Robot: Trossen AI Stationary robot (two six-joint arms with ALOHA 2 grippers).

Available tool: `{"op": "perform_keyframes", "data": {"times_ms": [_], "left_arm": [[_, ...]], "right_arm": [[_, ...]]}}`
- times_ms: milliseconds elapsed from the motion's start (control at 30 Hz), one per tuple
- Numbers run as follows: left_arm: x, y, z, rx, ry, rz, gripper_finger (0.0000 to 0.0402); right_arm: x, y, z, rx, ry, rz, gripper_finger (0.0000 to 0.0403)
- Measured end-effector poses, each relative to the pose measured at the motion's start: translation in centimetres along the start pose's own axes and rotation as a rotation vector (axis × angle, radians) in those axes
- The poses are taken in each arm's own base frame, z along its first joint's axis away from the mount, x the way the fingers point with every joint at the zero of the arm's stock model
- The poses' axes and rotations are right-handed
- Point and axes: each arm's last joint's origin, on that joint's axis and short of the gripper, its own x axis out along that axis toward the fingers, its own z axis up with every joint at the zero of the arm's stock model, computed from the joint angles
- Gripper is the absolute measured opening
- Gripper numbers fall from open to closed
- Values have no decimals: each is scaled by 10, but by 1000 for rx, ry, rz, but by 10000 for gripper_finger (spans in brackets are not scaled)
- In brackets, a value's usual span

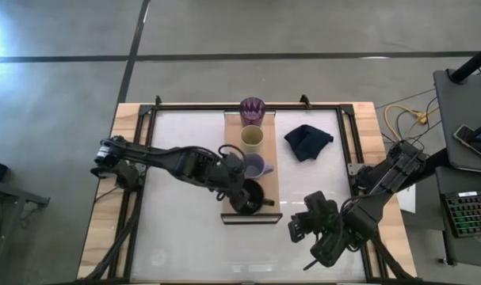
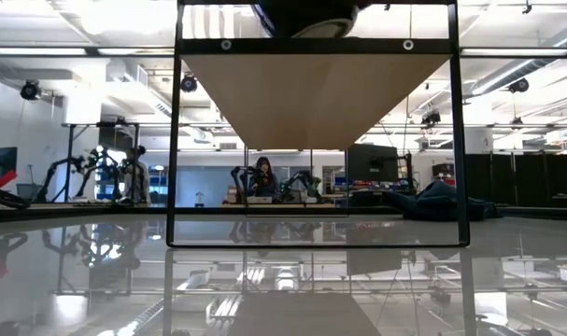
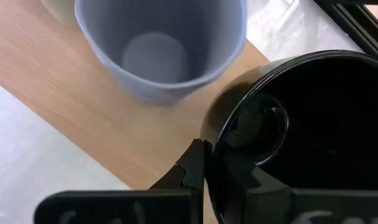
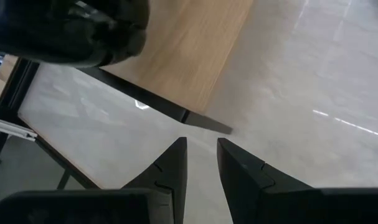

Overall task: Stack small to large cups/mugs on shelf
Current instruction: Put the black mug on the shelf

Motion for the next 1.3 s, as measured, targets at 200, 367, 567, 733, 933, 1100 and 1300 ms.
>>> {"op": "perform_keyframes", "data": {"times_ms": [200, 367, 567, 733, 933, 1100, 1300], "left_arm": [[2, 6, 7, -10, 18, 0, 2], [6, 9, 10, -22, 63, -18, 2], [21, 11, 10, -26, 96, 12, 2], [27, 11, 12, -34, 109, 10, 2], [29, 11, 16, -46, 90, -8, 2], [29, 12, 18, -51, 88, -7, 21], [28, 12, 18, -54, 88, -8, 29]], "right_arm": [[0, 0, 0, -6, 0, -1, 82], [0, 0, 0, -22, -2, -4, 82], [0, 0, 0, -26, -12, -1, 82], [0, 0, 1, -30, -26, 2, 82], [0, 0, 1, -29, -25, 3, 82], [0, 0, 1, -30, -26, 3, 82], [0, 0, 1, -31, -26, 2, 82]]}}
